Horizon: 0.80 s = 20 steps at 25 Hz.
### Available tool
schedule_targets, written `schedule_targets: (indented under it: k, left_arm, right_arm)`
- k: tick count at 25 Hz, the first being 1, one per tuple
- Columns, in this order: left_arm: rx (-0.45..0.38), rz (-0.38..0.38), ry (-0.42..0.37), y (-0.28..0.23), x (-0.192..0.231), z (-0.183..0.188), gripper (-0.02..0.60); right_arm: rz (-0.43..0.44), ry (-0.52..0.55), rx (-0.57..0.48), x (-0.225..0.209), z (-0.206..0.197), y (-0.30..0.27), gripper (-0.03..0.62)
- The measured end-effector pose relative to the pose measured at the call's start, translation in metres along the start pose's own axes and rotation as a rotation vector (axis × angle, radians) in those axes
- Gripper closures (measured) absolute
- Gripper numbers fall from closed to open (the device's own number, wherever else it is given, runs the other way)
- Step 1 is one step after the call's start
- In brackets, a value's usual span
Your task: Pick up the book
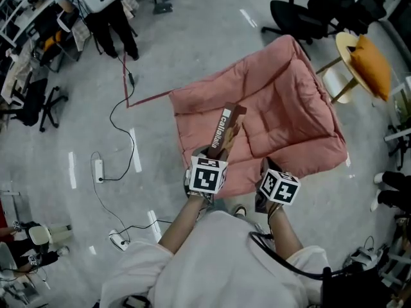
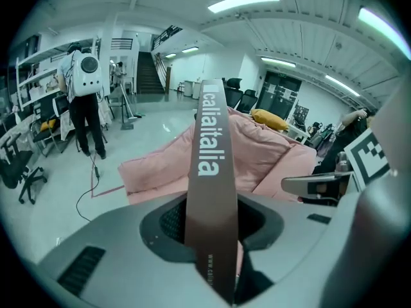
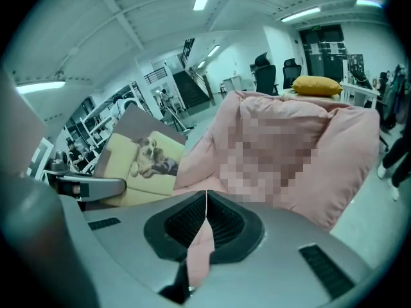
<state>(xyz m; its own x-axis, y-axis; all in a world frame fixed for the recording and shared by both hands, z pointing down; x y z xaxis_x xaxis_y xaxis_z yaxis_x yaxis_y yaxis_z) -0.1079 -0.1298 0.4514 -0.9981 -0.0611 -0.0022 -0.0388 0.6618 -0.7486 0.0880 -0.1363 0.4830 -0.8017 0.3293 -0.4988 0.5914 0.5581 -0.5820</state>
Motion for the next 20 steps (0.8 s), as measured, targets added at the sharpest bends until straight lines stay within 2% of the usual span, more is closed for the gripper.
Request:
schedule_targets:
  k: [6,14,20]
  left_arm:
    - [-0.021,0.066,0.008,0.026,-0.024,-0.013,0.439]
    - [-0.036,0.158,0.029,0.058,-0.057,-0.032,0.437]
    - [-0.050,0.219,0.063,0.073,-0.060,-0.035,0.437]
  right_arm:
    - [0.053,0.057,-0.007,0.008,0.001,0.022,0.563]
    - [0.129,0.082,0.016,0.004,-0.008,0.046,0.563]
    - [0.179,0.164,0.046,0.016,0.002,0.052,0.563]
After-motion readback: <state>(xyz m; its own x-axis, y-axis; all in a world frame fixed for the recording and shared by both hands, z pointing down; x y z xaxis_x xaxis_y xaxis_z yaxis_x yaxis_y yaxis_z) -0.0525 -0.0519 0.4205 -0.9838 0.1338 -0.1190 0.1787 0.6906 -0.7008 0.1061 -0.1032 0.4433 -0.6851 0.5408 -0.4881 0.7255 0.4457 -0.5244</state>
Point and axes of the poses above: the fingertips, and each gripper's own axes: y backward along the fingers, x to its left, z out of its top, the point moved 5 cm from there along y, backward along the fingers, and after that the axes turned 13 degrees about z, right-handed, at the moved point
